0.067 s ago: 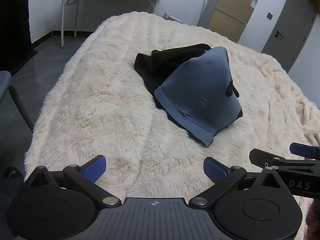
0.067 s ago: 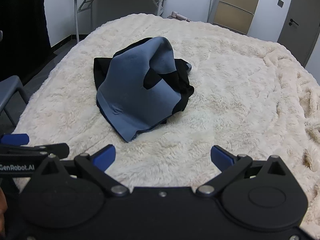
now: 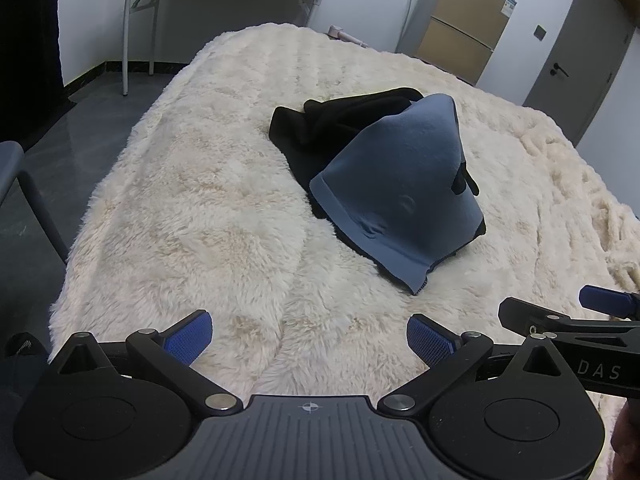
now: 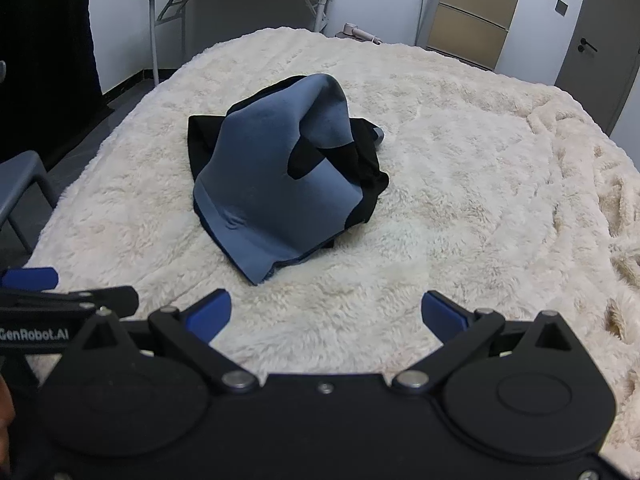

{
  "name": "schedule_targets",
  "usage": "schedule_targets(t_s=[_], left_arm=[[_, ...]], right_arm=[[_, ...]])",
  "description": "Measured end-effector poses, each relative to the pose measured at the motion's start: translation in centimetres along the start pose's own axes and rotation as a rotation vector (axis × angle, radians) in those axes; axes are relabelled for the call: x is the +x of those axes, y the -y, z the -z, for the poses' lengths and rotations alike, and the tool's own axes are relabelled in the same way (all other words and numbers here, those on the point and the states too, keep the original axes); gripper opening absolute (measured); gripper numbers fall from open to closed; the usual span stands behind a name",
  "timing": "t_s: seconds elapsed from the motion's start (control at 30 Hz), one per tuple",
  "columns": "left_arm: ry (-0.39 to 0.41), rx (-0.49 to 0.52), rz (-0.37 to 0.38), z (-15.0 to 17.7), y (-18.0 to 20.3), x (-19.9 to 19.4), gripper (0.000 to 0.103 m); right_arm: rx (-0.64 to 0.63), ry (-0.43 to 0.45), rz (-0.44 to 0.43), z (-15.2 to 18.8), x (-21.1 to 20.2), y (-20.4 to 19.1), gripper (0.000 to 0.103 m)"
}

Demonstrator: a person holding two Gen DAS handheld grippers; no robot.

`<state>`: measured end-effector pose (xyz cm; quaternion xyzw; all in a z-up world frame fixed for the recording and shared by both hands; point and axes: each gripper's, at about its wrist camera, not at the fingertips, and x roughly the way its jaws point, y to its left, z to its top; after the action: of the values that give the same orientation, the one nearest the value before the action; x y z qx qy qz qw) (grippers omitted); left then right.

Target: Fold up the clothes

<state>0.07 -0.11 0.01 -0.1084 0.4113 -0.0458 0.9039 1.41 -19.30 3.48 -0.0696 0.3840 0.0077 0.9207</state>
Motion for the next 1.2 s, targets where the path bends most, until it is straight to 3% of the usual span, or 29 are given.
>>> schedule_targets(t_s=[1.2], left_arm=[[0.000,-0.023,0.029,0.0,-1.0,-0.1,0.103]], right_arm=[[-0.024,-0.013,-0.001,-0.2,0.1,-0.4,0.103]])
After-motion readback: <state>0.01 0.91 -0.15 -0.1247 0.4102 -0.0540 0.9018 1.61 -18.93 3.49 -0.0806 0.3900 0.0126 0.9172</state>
